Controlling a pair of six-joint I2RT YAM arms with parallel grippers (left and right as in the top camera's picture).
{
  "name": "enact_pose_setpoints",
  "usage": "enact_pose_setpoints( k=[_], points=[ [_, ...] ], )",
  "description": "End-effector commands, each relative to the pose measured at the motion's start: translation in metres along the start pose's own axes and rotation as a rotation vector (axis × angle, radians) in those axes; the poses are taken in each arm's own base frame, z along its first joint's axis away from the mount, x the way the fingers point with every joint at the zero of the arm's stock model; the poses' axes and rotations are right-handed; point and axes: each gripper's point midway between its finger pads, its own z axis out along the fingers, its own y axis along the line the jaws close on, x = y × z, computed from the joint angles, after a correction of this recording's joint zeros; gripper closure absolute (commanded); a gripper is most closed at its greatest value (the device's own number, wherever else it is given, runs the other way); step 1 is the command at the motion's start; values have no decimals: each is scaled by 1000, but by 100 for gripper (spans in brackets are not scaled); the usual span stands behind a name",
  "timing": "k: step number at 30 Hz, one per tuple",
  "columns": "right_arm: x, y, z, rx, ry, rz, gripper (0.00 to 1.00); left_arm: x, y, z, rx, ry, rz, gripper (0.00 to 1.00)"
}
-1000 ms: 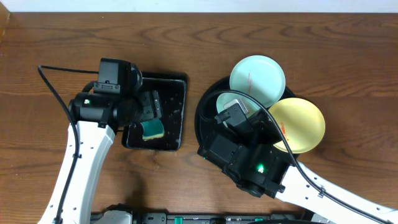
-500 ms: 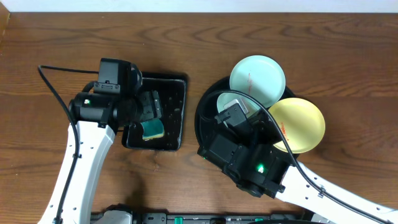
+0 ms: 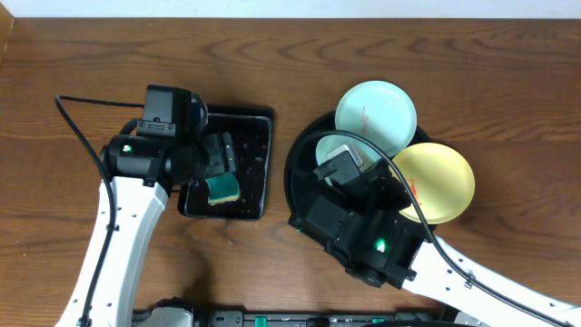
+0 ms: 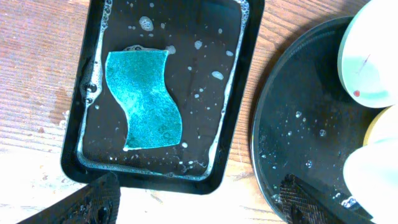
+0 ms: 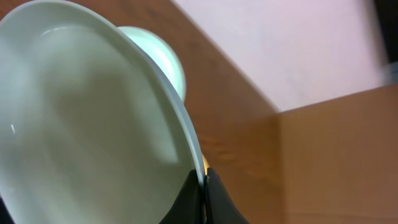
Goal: Clean dirty plates on tray and stack at the side
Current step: 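Lift the pale green plate upright with the right gripper, then place the pale green plate on the table right of the tray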
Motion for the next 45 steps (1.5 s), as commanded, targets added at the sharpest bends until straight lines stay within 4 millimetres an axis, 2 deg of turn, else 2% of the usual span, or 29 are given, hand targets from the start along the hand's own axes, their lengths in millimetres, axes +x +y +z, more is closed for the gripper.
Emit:
enact_pose_setpoints(
  k=[1,5,9,13,14,17,18,21,24,28,31,36,39,40,41,43,45],
  points=[
    [9,7,15,-144,106,198,99,-6,-2,-6,5,-21,9,17],
    [29,1,43,-259,257,353,99,-6,-2,-6,5,-21,9,17],
    [37,-21,60,-396,321,499,99,-6,-2,-6,5,-21,9,18],
    [44,-52,79,-549,312,700,99,-6,-2,-6,5,-21,9,18],
    [56,-77,94,-579,309,822,99,-6,-2,-6,6,-20,9,18],
    [88,-116,117,-551,331,1018,99,-6,-2,-6,5,-21,9,18],
    [106,-132,126,-526,344,1096,99,-6,-2,-6,5,-21,9,17],
    [155,-164,147,-429,399,1254,99,-6,-2,-6,5,-21,9,18],
    [207,-184,165,-328,486,1410,99,-6,-2,-6,5,-21,9,18],
    [273,-193,190,-230,593,1562,99,-6,-2,-6,5,-20,9,18],
    [316,-188,204,-171,684,1640,99,-6,-2,-6,6,-20,9,18],
    [359,-168,220,-169,787,1658,99,-6,-2,-6,5,-21,9,17],
    [367,-155,223,-202,830,1637,99,-6,-2,-6,5,-21,9,17],
    [366,-153,224,-208,832,1636,90,-6,-2,-6,5,-21,9,18],
    [364,-153,225,-216,825,1636,71,-6,-2,-6,5,-21,9,18],
    [347,-157,226,-260,764,1646,43,-6,-2,-6,5,-21,9,18],
    [329,-162,224,-299,709,1640,34,-6,-2,-6,5,-21,9,18]
  ],
)
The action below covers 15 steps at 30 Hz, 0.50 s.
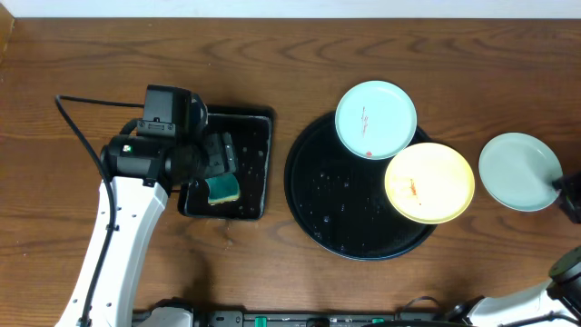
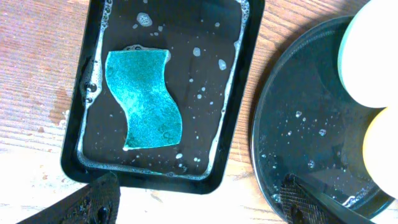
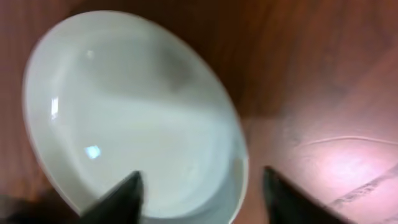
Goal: Clean dirty plates on tray and stack at the side
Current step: 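Place the pale green plate on the table right of the tray, then grasp the yellow plate rim with the right gripper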
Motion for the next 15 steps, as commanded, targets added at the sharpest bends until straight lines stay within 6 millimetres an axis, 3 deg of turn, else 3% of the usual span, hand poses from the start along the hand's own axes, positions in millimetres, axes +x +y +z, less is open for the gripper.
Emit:
enact_pose_setpoints(
  k=[1,4,6,8,11,13,15],
  points=[
    [0,45,-28,-139,-45,-105,33,-6,-2,-6,5,-21,9,18],
    [13,79,-53,-186,-73,-210,34,-6,-2,-6,5,-21,9,18],
    [38,107,-72,-203,-71,-308,36,-6,-2,-6,5,-21,9,18],
    [61,122,-81,-179,-54,-376,37,-6,-2,-6,5,-21,9,18],
    [92,130,-80,-49,-30,-492,36,-6,-2,-6,6,-21,9,18],
    [109,131,-72,61,-18,-583,31,-6,-2,-6,5,-21,9,18],
    [126,130,-59,144,-4,-667,35,-6,-2,-6,5,-21,9,18]
  ],
)
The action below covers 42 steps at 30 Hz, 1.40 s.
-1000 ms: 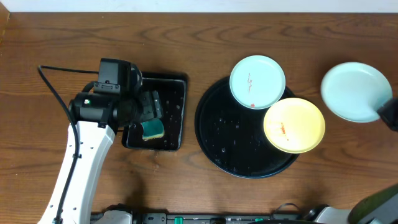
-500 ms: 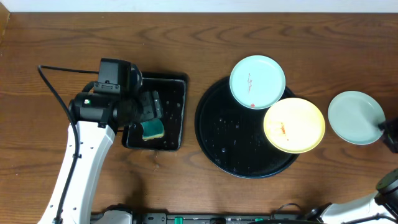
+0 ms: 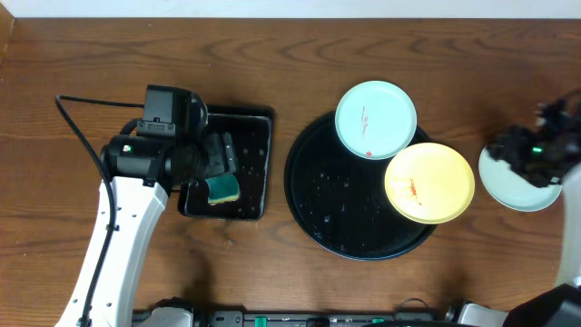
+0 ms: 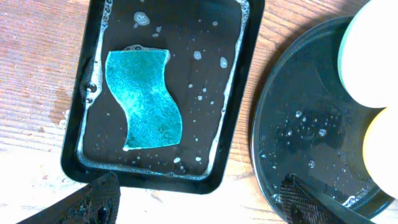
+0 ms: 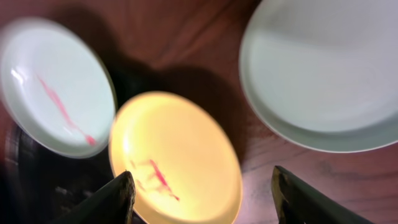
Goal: Clean dirty plates on tray and stack at the side
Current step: 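Grasp the yellow plate rim with the right gripper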
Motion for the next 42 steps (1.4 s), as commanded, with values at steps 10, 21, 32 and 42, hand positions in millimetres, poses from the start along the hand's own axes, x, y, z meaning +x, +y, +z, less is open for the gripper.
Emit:
enact_pose_setpoints(
  k=[10,21,32,42],
  points=[
    [40,-32,80,363,91,-144,63,-6,-2,-6,6,-22,9,18],
    [67,-35,85,353,211,-139,99,-6,-2,-6,5,-22,9,18],
    [92,35,39,56,199,-285,99,-6,-2,-6,5,-22,9,18],
    [72,16,38,147,120,-216,96,-6,-2,-6,5,-22,9,18]
  ],
)
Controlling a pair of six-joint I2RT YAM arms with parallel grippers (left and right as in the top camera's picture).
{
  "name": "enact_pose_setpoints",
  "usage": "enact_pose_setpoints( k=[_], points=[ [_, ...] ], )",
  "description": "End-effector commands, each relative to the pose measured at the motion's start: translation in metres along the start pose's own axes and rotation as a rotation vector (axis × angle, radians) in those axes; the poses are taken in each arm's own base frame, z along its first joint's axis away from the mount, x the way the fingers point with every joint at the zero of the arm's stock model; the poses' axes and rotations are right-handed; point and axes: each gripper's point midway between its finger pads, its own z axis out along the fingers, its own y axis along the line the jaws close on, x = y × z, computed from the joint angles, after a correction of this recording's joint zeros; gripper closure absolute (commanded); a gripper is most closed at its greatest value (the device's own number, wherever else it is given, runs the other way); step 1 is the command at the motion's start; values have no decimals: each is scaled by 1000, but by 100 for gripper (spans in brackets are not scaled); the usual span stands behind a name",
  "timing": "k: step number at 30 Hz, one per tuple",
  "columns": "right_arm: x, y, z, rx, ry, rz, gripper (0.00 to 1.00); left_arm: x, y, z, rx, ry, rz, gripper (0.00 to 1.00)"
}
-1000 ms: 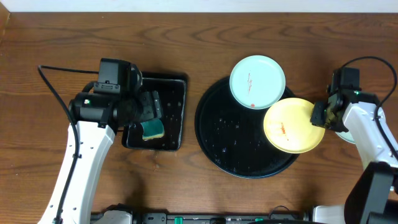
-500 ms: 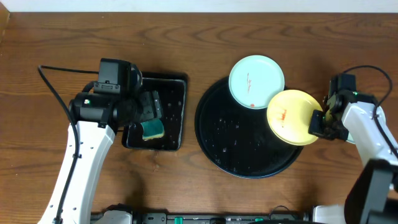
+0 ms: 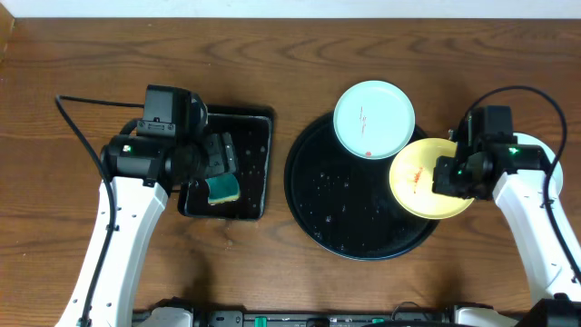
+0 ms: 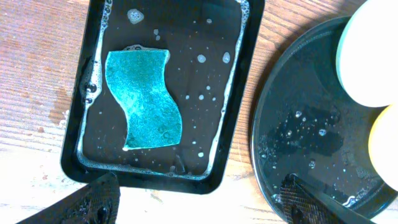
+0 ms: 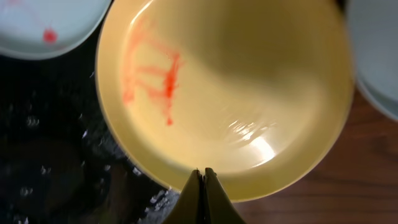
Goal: Clean dirty plates on tray and stack at the side
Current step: 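Grasp the yellow plate rim with the right gripper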
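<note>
A yellow plate [image 3: 416, 180] with red smears [image 5: 155, 71] lies on the right of the round black tray [image 3: 318, 182]. My right gripper [image 5: 200, 172] is shut on its rim [image 3: 445, 178]. A light blue plate [image 3: 374, 120] with a red streak sits at the tray's back. A pale clean plate [image 5: 379, 56] rests on the wood at the right, mostly hidden under my right arm in the overhead view. My left gripper [image 4: 199, 199] hangs open above the near edge of the rectangular tray [image 4: 245, 74], close to the teal sponge [image 4: 146, 102].
The rectangular tray [image 3: 259, 163] holds soapy water and stands left of the round tray. Water drops dot the round tray [image 4: 292, 124]. Bare brown table lies around both trays, and the left arm's cable trails at the far left.
My right gripper was open above the plates beside the clean one. Now it is lower and shut on the yellow plate's rim. The left arm and sponge have not moved.
My right gripper first held the pale plate tilted over the round tray. Then that plate lay on the table at the right with the gripper open at it. After that the gripper hovered over the dirty plates, and now it grips the yellow one.
</note>
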Motion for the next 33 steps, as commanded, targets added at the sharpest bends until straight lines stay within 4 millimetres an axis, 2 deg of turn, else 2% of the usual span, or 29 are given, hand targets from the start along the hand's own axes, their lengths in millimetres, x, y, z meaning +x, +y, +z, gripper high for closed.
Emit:
enact_pose_setpoints(
  k=[1,2,3,4,6,7,11,13,16,18,19,22,29,33],
  points=[
    [-7,-33,-1,67,-25,101,89,-6,-2,-6,5,-21,9,17],
    [-14,-56,-3,97,-57,170,75,-6,-2,-6,5,-21,9,17],
    [-19,-65,-4,93,-76,193,68,-6,-2,-6,5,-21,9,17],
    [-24,-70,-4,56,-94,202,59,-6,-2,-6,5,-21,9,18],
    [-30,-65,-3,-55,-113,174,49,-6,-2,-6,5,-21,9,18],
    [-31,-63,-1,-96,-111,160,47,-6,-2,-6,5,-21,9,18],
    [-27,-73,18,-80,-55,172,46,-6,-2,-6,5,-21,9,17],
    [-25,-76,30,-74,-19,179,48,-6,-2,-6,5,-21,9,17],
    [-21,-76,46,-83,27,190,59,-6,-2,-6,5,-21,9,17],
    [-16,-77,54,-84,59,196,71,-6,-2,-6,6,-21,9,18],
    [-15,-77,55,-85,68,197,82,-6,-2,-6,5,-21,9,17],
    [-11,-76,53,-85,82,216,96,-6,-2,-6,5,-21,9,17],
    [0,-69,33,-89,97,239,99,-6,-2,-6,5,-21,9,17],
    [4,-46,15,-134,80,190,99,-6,-2,-6,5,-21,9,17]
  ],
)
